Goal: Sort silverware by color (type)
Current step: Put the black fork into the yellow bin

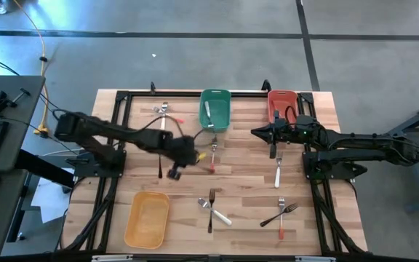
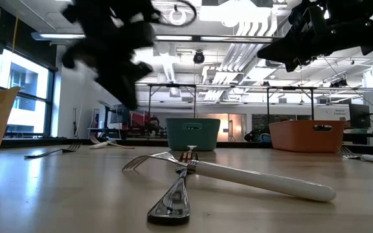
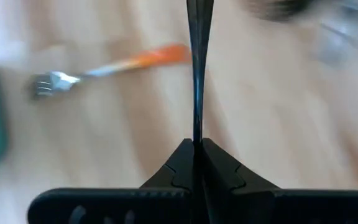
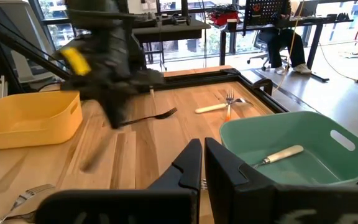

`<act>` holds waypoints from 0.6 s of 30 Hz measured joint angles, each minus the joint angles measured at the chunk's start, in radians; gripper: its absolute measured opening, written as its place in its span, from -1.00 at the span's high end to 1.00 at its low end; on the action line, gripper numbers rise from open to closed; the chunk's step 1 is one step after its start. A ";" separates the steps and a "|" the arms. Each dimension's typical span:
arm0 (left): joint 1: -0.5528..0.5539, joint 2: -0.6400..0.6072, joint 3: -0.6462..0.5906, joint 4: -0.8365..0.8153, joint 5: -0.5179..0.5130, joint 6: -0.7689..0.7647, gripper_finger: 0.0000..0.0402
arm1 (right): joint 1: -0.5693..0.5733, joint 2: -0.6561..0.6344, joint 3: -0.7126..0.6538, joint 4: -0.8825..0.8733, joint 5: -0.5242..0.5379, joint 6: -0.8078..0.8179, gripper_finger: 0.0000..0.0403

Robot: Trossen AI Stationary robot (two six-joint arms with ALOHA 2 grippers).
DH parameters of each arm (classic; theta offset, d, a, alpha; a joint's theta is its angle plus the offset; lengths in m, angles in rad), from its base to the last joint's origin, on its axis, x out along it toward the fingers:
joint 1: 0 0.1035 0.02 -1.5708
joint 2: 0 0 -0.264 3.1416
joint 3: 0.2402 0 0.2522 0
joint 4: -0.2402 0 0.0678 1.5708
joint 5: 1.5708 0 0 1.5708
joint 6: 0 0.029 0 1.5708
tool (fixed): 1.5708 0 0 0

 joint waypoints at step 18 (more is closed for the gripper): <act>-0.664 -0.235 -0.002 -0.195 0.002 -0.523 0.98 | 0.000 0.001 -0.001 -0.016 -0.008 0.022 0.98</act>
